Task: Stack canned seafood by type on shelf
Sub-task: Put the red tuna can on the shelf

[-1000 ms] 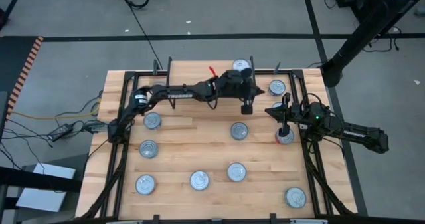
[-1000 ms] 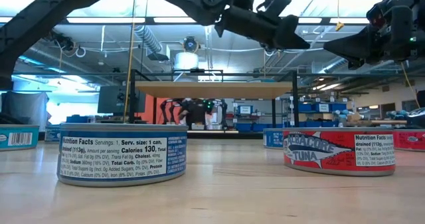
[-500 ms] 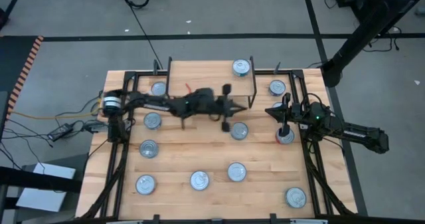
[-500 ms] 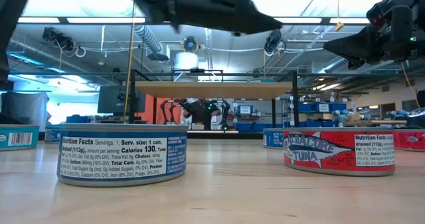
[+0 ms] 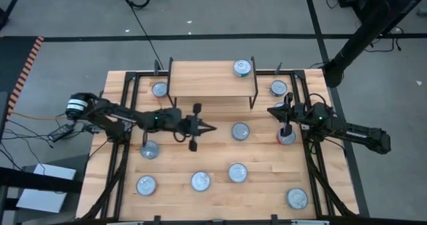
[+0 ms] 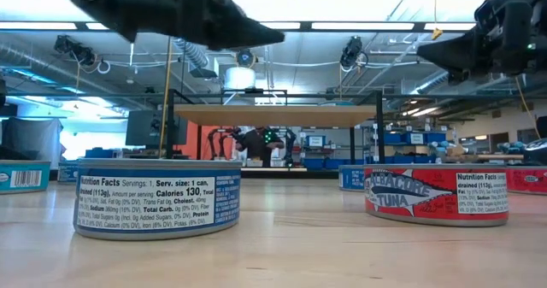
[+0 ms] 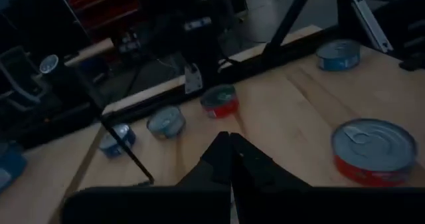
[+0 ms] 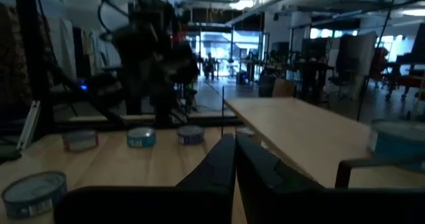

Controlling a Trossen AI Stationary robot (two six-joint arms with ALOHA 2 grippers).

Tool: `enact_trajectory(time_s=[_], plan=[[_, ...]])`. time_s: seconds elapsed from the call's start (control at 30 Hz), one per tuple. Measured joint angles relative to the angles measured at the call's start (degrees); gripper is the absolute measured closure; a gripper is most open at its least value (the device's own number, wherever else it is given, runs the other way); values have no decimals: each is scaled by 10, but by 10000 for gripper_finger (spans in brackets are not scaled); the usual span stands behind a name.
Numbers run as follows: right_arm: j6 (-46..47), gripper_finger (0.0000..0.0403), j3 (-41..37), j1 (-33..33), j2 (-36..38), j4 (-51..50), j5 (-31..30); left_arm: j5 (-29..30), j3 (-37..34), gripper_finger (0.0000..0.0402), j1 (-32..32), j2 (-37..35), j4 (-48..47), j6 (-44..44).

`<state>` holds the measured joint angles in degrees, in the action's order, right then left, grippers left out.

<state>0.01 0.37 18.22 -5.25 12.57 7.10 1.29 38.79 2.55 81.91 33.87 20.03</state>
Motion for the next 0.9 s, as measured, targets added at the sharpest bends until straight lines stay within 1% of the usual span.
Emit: enact_trajectory(time_s=[0.1, 0.17, 0.33, 0.47, 0.53, 0.67, 0.77, 0.9], plan=[[3, 378, 0, -1, 0, 25, 7, 4, -31, 401, 11, -21, 3, -24], [30, 378, 0, -1, -1, 38, 9, 6, -50, 401, 17, -28, 3, -27], [38, 378, 0, 0, -7, 64, -28, 7, -64, 401, 21, -16, 59, -38], [49, 390, 0, -6, -29, 69, 1, 2, -64, 401, 21, -15, 56, -38], [57, 396, 0, -18, -46, 71, 4, 0, -64, 401, 21, -15, 53, -38], [75, 395, 17, -50, -94, 67, -7, 0, -64, 401, 21, -15, 54, -38], [82, 396, 40, -84, -144, 65, -33, 0, -64, 401, 20, -15, 52, -37], [103, 395, 80, -139, -226, 28, -84, 0, -64, 401, 19, -15, 48, -37]])
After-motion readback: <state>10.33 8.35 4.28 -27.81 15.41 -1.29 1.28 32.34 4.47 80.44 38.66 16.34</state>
